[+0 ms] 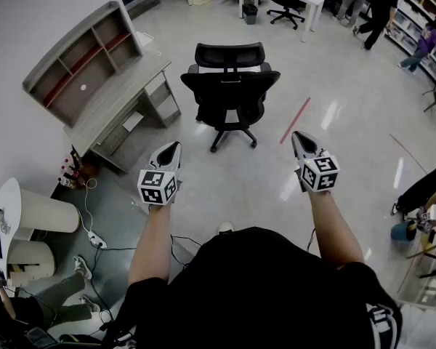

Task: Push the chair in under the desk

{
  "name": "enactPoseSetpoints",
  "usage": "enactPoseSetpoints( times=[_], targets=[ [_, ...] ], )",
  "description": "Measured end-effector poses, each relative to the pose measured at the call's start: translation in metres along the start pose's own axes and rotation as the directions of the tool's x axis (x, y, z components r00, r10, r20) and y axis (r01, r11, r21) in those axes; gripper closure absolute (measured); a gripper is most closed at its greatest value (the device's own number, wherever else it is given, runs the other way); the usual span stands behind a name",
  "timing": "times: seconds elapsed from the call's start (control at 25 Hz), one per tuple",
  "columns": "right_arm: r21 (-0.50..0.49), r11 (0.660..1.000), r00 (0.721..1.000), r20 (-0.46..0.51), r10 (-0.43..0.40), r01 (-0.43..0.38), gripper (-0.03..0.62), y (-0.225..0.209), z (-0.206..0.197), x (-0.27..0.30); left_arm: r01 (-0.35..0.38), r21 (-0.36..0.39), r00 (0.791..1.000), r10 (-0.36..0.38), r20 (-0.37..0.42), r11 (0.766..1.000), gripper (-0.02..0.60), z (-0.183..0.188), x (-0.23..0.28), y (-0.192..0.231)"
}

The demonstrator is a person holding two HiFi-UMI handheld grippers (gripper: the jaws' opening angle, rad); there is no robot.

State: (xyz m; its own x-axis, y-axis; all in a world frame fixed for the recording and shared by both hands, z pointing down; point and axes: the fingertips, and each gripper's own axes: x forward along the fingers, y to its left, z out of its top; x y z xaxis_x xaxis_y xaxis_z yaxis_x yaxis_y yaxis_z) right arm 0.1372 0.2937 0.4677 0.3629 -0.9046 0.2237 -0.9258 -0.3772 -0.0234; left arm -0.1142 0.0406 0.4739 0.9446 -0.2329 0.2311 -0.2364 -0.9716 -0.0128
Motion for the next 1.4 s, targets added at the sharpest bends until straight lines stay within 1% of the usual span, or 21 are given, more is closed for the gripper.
enactPoseSetpoints(
  times=[0.44,0.68,1.08,1.4],
  targets=[
    [0.006,1.0,1.0,-0.021,-0.006,0.006,0.595,0.015,-0.003,0.025,0.011,-0.028,1.0,-0.012,-0.01,1.0,0.568,-0.009,0.006,0.027],
    [0.007,0.999,0.999,-0.024,-0.041,0.041,0.595,0.019,0.003,0.054,0.012,-0.031,1.0,-0.012,-0.009,0.999,0.568,-0.01,0.014,0.057],
    [0.01,0.997,0.997,-0.027,-0.07,0.07,0.595,0.034,0.006,0.104,0.035,-0.025,0.999,-0.035,-0.004,0.999,0.568,-0.013,0.034,0.11],
    [0.01,0.996,0.995,-0.031,-0.094,0.094,0.595,0.03,0.012,0.127,0.064,-0.025,0.998,-0.064,-0.009,0.998,0.568,-0.012,0.056,0.128]
  ],
)
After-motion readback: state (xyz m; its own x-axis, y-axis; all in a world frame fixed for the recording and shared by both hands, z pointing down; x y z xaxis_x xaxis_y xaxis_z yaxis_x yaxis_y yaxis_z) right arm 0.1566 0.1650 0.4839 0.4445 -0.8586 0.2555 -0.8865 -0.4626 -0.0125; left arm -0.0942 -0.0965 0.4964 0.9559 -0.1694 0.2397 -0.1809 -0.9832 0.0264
